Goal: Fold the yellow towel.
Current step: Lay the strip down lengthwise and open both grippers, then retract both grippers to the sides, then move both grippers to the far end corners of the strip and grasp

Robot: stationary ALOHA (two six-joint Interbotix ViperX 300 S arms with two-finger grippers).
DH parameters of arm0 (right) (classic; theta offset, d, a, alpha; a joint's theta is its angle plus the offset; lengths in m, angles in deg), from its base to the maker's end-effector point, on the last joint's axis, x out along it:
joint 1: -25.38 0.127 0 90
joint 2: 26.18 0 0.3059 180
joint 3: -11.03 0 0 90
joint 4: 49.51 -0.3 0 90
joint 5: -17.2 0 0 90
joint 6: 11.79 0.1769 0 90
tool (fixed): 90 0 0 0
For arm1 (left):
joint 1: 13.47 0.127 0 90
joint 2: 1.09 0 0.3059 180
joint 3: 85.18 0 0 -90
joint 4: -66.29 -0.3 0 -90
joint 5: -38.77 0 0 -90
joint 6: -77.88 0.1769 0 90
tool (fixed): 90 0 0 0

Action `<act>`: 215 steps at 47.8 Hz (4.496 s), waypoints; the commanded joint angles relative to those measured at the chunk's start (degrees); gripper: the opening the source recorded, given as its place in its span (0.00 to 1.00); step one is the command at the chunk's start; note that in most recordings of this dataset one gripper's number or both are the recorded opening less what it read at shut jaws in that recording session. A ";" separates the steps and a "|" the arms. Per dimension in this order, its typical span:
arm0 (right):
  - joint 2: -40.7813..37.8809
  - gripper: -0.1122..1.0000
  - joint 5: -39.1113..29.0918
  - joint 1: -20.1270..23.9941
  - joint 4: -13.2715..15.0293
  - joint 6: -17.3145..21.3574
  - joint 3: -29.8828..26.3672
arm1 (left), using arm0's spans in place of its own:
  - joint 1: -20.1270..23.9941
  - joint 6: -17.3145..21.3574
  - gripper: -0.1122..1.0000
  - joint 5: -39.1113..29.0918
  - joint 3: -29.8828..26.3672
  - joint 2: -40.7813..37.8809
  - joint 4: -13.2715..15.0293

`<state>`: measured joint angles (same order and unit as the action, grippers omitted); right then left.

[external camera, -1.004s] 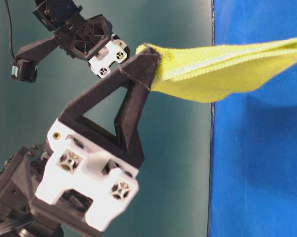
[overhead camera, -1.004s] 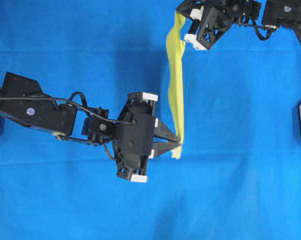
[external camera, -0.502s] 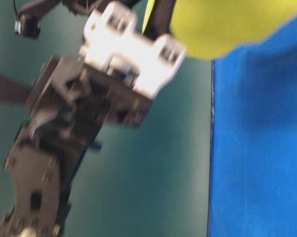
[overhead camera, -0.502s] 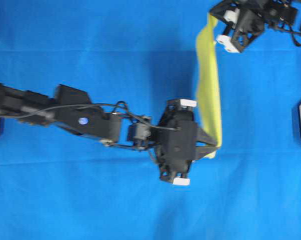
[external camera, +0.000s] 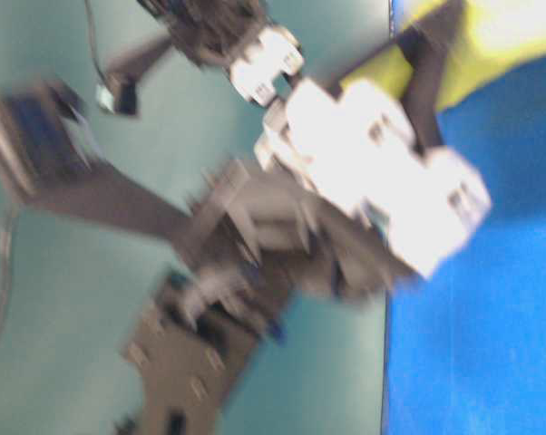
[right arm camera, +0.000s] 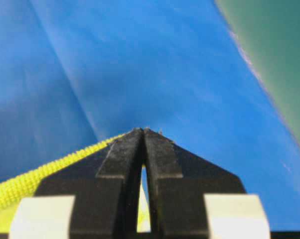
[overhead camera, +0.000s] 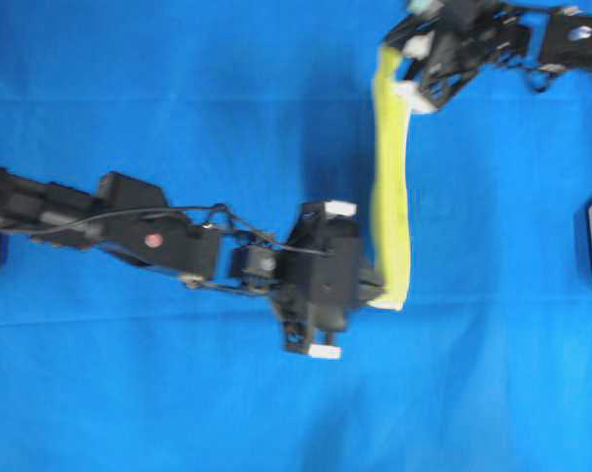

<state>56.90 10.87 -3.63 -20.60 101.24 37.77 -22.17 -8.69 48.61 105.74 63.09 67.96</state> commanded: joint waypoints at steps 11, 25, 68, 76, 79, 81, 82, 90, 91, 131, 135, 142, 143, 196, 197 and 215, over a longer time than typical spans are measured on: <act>-9.14 0.11 3.52 2.72 0.09 -0.53 -9.14 | -1.05 -8.17 0.12 3.43 10.90 6.24 0.18; -9.67 0.11 3.78 3.69 0.62 -1.32 -9.76 | -1.23 -8.53 0.12 6.77 11.25 5.01 0.18; -7.65 0.55 3.25 4.92 1.58 -5.98 -8.09 | 0.44 -8.61 0.79 1.85 10.37 8.00 0.18; -2.37 0.56 1.58 6.50 1.49 -5.63 -4.66 | 0.18 -9.14 0.78 -4.83 11.34 13.71 0.18; 0.97 0.56 1.32 7.29 1.41 -5.19 -2.72 | 0.26 -8.79 0.78 -6.33 11.87 16.17 0.18; 2.99 0.56 1.32 7.73 1.23 -4.92 -1.49 | 0.35 -8.44 0.78 -6.86 12.48 17.93 0.00; 4.22 0.56 1.32 7.91 1.23 -4.83 -1.05 | 0.53 -8.17 0.78 -6.94 13.01 19.25 0.00; 14.50 0.56 2.29 8.53 0.35 -3.08 4.31 | 3.52 -5.89 0.78 -6.68 16.88 25.75 0.00; 15.82 0.56 2.46 8.53 0.35 -2.81 5.01 | 4.04 -5.54 0.78 -6.50 17.49 26.54 0.00; 37.71 0.56 6.24 8.53 -0.09 5.89 22.50 | 14.68 -0.35 0.78 2.64 39.11 52.21 0.00; 37.53 0.56 6.33 8.53 -0.09 5.98 22.50 | 14.68 -0.35 0.78 2.99 39.02 51.94 0.00; 36.74 0.56 5.98 8.17 -0.88 6.15 22.15 | 14.85 -0.26 0.78 3.52 38.67 51.15 0.00; 36.30 0.55 5.98 8.00 -1.14 6.15 21.97 | 15.03 -0.26 0.78 3.78 38.58 50.80 0.00; -11.87 0.55 10.28 -2.20 0.79 5.19 2.55 | 33.31 0.53 0.77 16.35 13.36 -1.05 0.00; -12.30 0.55 10.28 -2.37 0.79 5.19 2.46 | 33.49 0.53 0.77 16.35 13.18 -1.49 0.00; -15.29 0.55 10.28 -2.81 0.97 5.27 1.14 | 35.95 0.53 0.68 16.26 11.43 -7.38 0.00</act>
<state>41.26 21.16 -6.53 -19.72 106.43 39.62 13.77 -8.16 64.79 118.05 55.35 68.04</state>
